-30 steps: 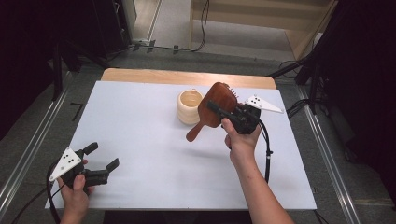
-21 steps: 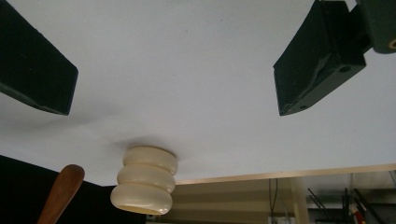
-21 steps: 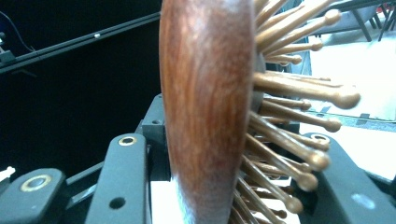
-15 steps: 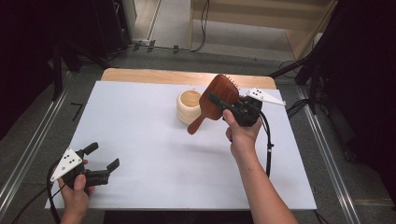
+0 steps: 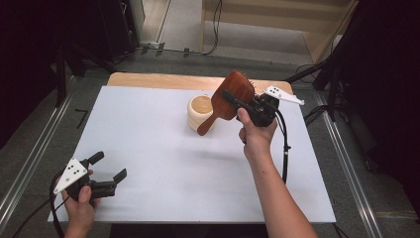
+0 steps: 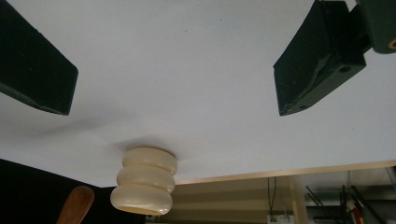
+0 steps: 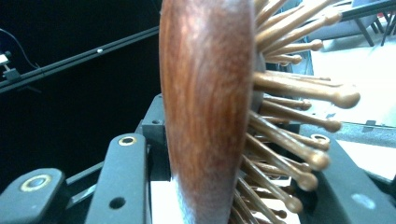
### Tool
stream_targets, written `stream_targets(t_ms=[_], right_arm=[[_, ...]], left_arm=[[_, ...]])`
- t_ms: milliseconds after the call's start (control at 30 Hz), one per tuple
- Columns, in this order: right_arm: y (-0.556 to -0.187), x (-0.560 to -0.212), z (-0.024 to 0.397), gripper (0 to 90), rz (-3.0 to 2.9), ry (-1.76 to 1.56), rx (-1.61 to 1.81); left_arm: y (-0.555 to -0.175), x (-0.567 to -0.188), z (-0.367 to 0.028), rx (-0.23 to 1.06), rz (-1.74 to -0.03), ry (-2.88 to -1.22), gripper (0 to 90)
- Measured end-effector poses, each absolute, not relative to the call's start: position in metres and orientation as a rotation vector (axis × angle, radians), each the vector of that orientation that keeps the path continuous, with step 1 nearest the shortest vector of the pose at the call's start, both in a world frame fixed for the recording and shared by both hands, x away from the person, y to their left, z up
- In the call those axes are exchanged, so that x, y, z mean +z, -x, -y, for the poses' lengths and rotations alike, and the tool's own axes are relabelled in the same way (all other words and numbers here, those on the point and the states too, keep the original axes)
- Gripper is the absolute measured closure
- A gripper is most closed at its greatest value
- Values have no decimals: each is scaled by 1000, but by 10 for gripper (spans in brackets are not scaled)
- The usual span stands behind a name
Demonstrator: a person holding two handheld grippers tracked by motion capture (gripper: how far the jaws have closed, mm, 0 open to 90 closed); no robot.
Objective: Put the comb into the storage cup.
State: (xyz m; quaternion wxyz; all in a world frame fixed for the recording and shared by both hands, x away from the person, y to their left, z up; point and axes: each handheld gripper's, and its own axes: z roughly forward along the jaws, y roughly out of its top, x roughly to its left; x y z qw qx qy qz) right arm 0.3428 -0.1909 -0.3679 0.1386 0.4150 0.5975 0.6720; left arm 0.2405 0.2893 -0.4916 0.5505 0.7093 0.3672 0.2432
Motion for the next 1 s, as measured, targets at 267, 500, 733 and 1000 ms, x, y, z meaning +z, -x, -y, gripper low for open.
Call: stream_targets(t_ms=[267, 500, 733, 1000], right_arm=[[-350, -362, 192, 531, -1707, -1205, 1964], [-355, -358, 192, 530, -1700, -1207, 1957], [-364, -355, 195, 530, -1681, -1222, 1956], [-374, -353, 199, 530, -1655, -1235, 1952]], left_arm=[[-240, -492, -289, 573, -869, -1680, 0], [-240, -492, -289, 573, -870, -1679, 0], [-240, -492, -289, 580, -866, -1683, 0], [-240, -492, -288, 577, -868, -1686, 0]])
